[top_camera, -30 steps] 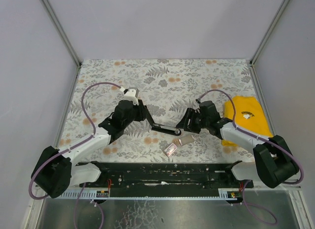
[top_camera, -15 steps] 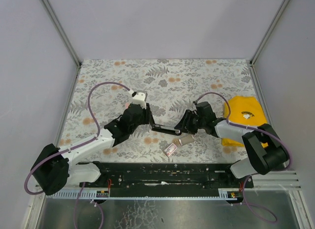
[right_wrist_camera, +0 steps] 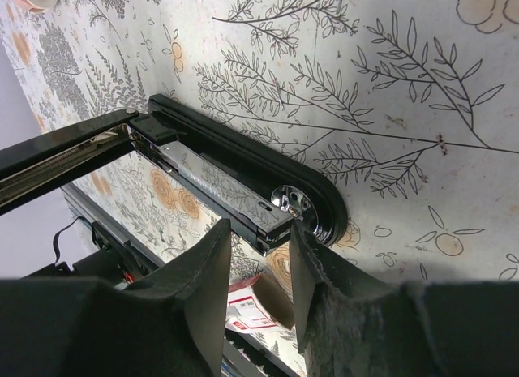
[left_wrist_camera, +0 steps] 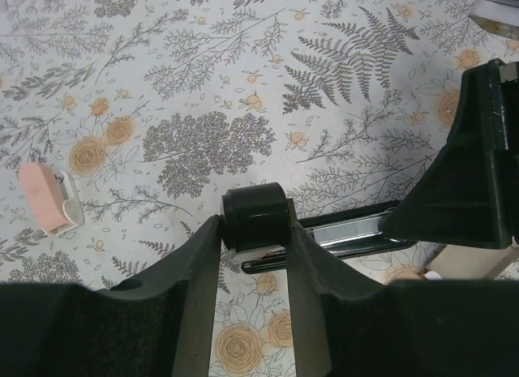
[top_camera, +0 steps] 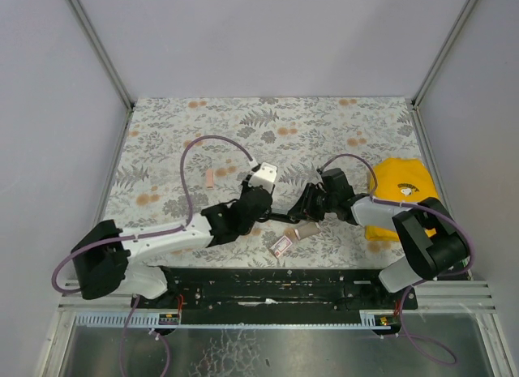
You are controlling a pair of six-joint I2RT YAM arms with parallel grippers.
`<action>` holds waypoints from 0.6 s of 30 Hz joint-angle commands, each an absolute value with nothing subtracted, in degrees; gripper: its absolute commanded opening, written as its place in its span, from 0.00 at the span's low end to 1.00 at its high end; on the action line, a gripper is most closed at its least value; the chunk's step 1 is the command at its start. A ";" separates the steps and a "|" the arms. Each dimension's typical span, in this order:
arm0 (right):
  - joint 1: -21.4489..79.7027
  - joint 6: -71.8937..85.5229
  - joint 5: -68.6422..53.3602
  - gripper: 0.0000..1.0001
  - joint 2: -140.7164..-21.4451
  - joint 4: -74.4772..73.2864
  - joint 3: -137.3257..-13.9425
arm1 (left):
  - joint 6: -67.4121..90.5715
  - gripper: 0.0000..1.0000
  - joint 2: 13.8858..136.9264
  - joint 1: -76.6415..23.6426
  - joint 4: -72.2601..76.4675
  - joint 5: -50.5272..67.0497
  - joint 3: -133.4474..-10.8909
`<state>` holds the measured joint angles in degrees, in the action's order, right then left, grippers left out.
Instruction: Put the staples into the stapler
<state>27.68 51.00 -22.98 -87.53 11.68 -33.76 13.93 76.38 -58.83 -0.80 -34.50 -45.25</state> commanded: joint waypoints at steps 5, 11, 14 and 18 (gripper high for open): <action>27.87 50.39 -21.80 0.37 -88.53 14.41 -33.51 | 16.96 0.36 85.45 -64.92 -0.93 -33.45 -52.69; 27.94 49.66 -21.44 0.36 -88.00 13.65 -33.70 | 14.40 0.46 87.97 -65.13 0.70 -30.60 -53.52; 27.89 48.64 -21.11 0.36 -87.65 12.55 -34.36 | 11.53 0.56 87.68 -65.15 2.62 -27.58 -52.67; 27.63 47.09 -20.47 0.36 -87.09 10.83 -35.27 | 6.97 0.68 87.50 -64.99 3.48 -23.06 -52.16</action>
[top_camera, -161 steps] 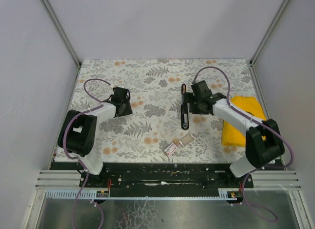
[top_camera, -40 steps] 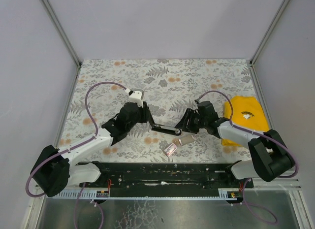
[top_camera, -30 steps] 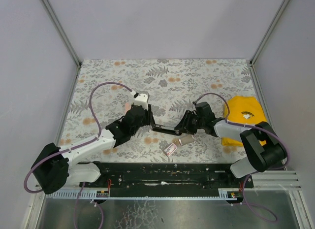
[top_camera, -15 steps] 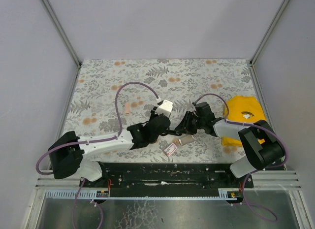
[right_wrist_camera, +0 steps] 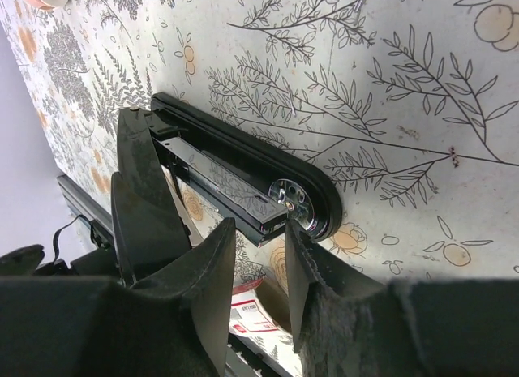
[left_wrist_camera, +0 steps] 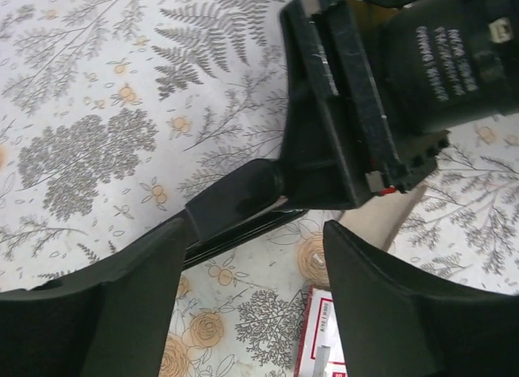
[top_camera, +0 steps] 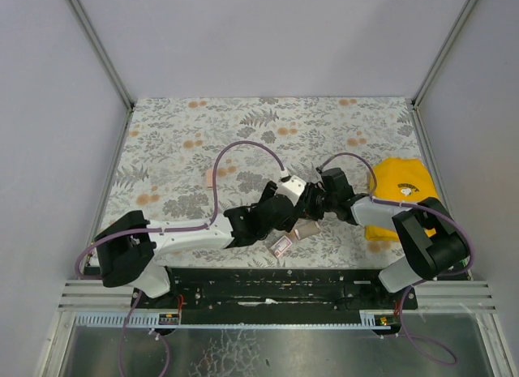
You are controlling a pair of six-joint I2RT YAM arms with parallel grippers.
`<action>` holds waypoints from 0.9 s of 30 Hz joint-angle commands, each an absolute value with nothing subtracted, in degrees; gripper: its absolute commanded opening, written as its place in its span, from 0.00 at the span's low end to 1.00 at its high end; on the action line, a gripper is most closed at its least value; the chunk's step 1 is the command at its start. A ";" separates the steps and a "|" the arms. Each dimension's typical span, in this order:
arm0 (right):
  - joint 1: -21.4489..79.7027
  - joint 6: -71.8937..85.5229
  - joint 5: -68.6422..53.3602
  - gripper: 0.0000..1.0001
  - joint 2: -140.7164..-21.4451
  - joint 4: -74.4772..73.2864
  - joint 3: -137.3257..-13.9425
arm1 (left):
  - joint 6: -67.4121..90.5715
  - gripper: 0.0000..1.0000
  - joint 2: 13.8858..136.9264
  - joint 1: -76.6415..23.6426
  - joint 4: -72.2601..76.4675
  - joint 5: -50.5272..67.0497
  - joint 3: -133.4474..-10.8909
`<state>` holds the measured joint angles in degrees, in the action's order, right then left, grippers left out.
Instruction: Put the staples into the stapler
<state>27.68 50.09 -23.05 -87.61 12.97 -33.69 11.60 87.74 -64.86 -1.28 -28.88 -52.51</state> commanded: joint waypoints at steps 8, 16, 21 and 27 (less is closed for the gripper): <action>22.82 38.51 -22.92 0.44 -83.17 2.08 -38.00 | 1.13 0.76 83.83 -53.97 7.47 -2.99 -47.10; 17.38 26.42 -26.76 0.66 -78.14 -10.52 -42.51 | -1.79 0.77 85.17 -41.47 6.52 14.24 -46.92; 14.57 24.44 -29.42 0.73 -74.97 -13.45 -42.85 | -4.18 0.77 89.20 -39.73 4.34 19.08 -48.50; 13.54 25.09 -32.60 0.76 -72.27 -14.00 -42.79 | -4.76 0.77 94.22 -39.50 3.17 20.37 -50.11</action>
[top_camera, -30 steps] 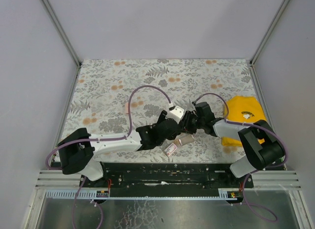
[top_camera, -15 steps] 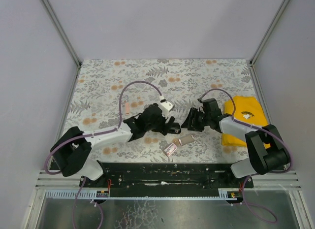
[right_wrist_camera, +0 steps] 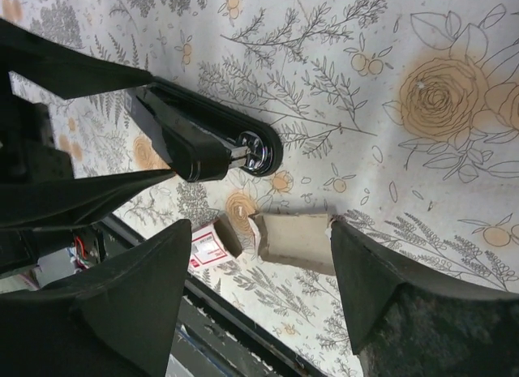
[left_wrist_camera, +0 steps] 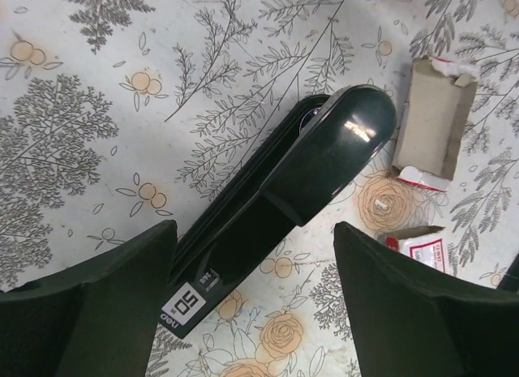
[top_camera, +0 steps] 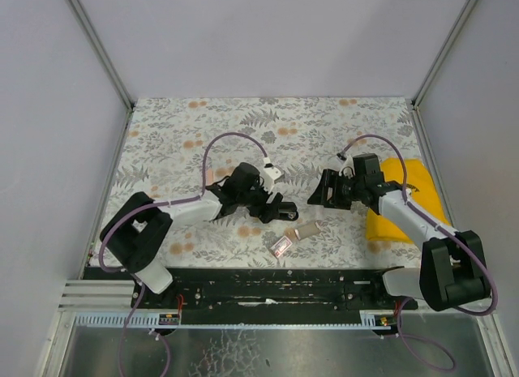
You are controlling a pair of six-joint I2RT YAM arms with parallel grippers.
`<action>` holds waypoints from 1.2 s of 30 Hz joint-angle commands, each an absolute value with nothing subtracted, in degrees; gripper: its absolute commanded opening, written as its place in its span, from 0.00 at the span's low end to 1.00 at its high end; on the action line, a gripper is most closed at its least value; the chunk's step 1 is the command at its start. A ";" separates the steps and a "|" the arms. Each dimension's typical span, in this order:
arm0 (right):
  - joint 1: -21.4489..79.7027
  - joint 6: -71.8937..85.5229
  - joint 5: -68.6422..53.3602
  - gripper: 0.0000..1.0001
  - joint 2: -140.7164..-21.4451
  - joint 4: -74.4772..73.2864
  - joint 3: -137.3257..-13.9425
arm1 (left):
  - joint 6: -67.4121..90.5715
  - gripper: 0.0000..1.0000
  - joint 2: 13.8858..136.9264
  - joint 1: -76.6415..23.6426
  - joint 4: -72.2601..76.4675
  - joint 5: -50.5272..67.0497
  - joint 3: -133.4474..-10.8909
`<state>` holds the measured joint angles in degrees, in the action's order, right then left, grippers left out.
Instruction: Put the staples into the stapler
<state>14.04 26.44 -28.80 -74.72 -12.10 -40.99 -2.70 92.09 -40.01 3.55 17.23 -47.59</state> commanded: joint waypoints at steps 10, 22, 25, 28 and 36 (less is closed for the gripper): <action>12.90 27.45 -29.67 0.76 -69.33 -14.39 -42.73 | 2.42 0.32 92.72 -41.81 6.81 2.97 -44.85; 12.65 28.32 -32.05 0.78 -67.40 -10.46 -41.11 | 8.19 0.63 90.34 -46.05 3.56 -1.06 -40.16; 12.60 29.70 -32.11 0.80 -67.56 -9.28 -40.60 | 9.16 0.43 91.56 -47.11 2.50 -1.96 -40.79; 12.62 35.88 -30.32 0.90 -68.12 -6.19 -38.82 | 11.64 0.17 91.87 -47.94 1.55 -1.93 -41.56; 13.95 53.42 -29.99 0.99 -70.22 12.20 -30.30 | 26.63 0.00 87.77 -49.75 1.60 2.50 -42.64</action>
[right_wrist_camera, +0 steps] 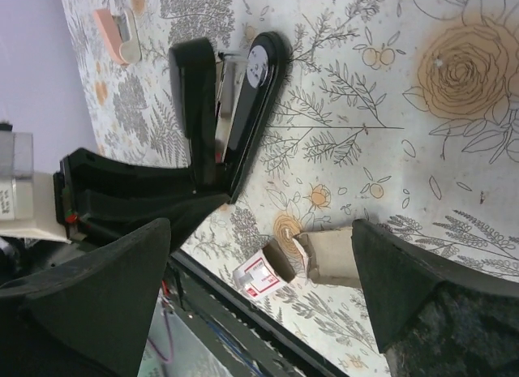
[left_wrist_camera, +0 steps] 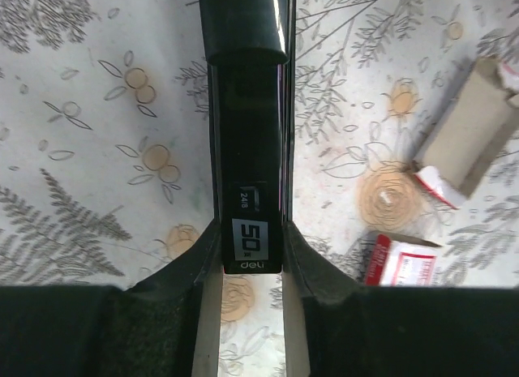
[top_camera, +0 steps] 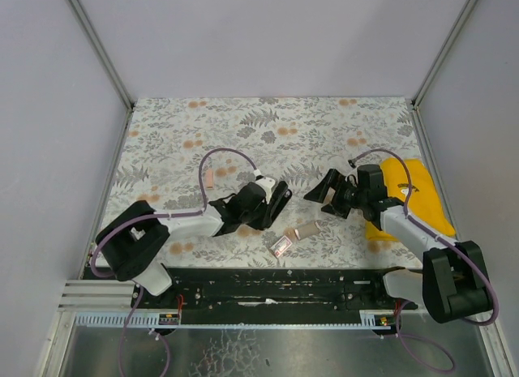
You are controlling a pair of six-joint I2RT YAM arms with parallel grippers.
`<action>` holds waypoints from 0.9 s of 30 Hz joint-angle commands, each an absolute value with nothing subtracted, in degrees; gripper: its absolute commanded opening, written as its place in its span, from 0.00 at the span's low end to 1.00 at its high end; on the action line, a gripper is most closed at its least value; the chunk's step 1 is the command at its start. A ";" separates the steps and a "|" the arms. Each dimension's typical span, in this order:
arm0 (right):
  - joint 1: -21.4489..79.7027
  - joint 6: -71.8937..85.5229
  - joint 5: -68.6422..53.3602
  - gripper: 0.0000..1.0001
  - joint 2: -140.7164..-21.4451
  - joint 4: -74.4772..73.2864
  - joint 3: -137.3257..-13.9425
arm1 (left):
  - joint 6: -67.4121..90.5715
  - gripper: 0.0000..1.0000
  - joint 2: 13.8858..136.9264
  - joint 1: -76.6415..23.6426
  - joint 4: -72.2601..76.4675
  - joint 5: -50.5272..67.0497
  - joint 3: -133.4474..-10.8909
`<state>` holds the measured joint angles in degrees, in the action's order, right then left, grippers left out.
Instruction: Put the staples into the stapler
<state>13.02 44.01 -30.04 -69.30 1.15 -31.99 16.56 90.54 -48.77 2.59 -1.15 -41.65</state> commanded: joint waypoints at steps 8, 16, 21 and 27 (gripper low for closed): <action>21.30 58.87 -26.76 0.99 -76.46 17.74 -32.43 | 36.41 0.00 84.16 -50.37 3.55 5.40 -41.47; 24.80 65.18 -26.30 0.99 -84.20 27.61 -32.17 | 37.78 0.00 83.20 -50.43 3.53 6.55 -41.28; 26.29 66.30 -25.25 0.99 -87.34 29.06 -32.94 | 38.03 0.00 83.75 -50.54 3.76 7.25 -41.39; 26.43 67.34 -24.00 0.99 -91.46 30.75 -33.57 | 38.14 0.00 84.01 -51.34 4.81 7.91 -40.95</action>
